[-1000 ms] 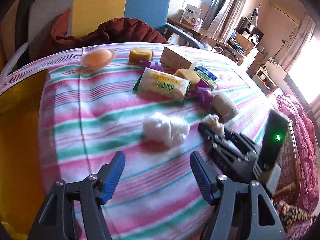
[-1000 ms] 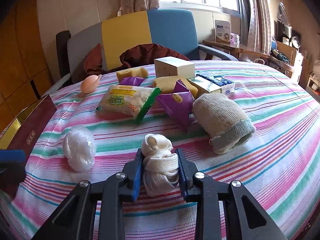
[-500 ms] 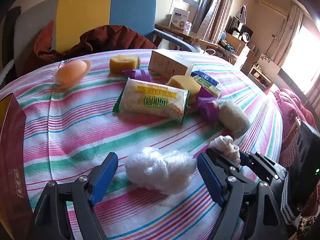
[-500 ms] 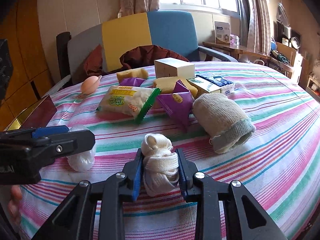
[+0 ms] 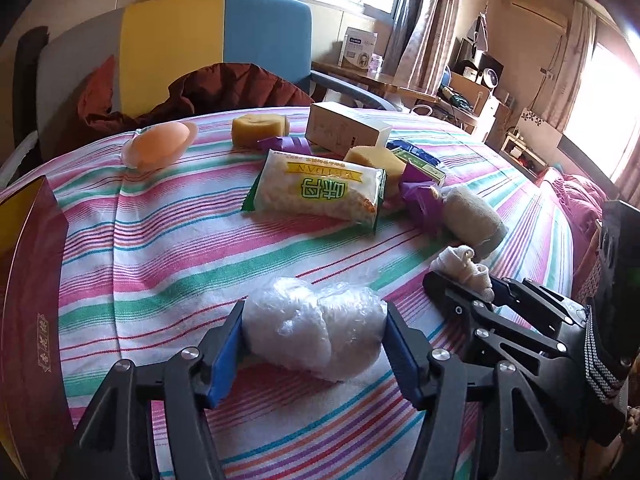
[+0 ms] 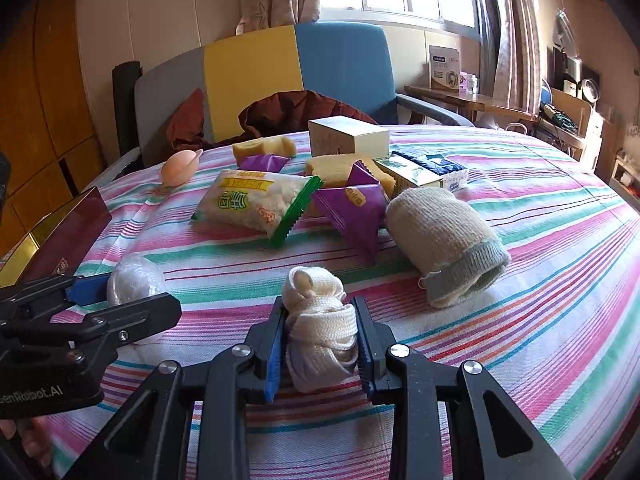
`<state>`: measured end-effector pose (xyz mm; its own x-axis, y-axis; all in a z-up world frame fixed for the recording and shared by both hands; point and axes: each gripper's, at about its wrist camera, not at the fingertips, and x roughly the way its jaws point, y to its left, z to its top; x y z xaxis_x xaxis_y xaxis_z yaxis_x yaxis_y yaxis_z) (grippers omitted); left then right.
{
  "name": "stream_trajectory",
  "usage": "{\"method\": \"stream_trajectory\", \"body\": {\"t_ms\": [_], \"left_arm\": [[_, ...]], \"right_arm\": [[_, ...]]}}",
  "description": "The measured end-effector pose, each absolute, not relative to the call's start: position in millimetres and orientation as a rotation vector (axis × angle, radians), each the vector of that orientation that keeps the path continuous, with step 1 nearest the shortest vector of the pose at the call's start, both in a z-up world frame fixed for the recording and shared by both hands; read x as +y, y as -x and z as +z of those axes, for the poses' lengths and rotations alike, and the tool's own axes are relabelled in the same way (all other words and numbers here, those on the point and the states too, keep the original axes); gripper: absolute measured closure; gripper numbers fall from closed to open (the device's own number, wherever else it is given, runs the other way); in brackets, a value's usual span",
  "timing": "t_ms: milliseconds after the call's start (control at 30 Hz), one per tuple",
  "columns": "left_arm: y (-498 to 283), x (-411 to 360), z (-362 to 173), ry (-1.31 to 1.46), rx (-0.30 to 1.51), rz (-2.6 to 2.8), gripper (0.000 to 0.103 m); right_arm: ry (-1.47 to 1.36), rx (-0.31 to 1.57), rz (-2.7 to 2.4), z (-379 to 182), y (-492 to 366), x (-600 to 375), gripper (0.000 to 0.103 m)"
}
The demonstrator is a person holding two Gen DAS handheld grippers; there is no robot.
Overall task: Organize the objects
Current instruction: 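Grasp the plastic-wrapped white bundle with the left tool, then release the bundle into the gold tray with the left tool while the right drops the sock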
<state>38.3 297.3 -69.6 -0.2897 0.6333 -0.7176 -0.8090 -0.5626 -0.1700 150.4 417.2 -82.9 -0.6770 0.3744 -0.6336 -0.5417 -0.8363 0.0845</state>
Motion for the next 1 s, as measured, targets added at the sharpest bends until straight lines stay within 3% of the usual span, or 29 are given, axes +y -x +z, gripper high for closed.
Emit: {"method": "stream_trajectory", "body": {"t_ms": [200,433,567,1000], "left_arm": [[-42.5,279.8,-60.1,0.998,0.19,1.969,0.039],[-62.0,257.5,-26.1,0.882,0.228,2.015,0.039],[-62.8,238.1,-12.3,0.852,0.226,2.055,0.039],[-34.2,159.1,4.0,0.869,0.153,2.238,0.039]], "right_arm": [[0.854,0.345,2.456,-83.2,-150.2,415.2,0.072],[0.938,0.256,2.396,-79.4,-138.7,408.4,0.073],[0.994,0.303,2.353,-74.7,-134.3,409.4,0.074],[1.027,0.235,2.428,-45.0,-121.0,366.1,0.074]]}}
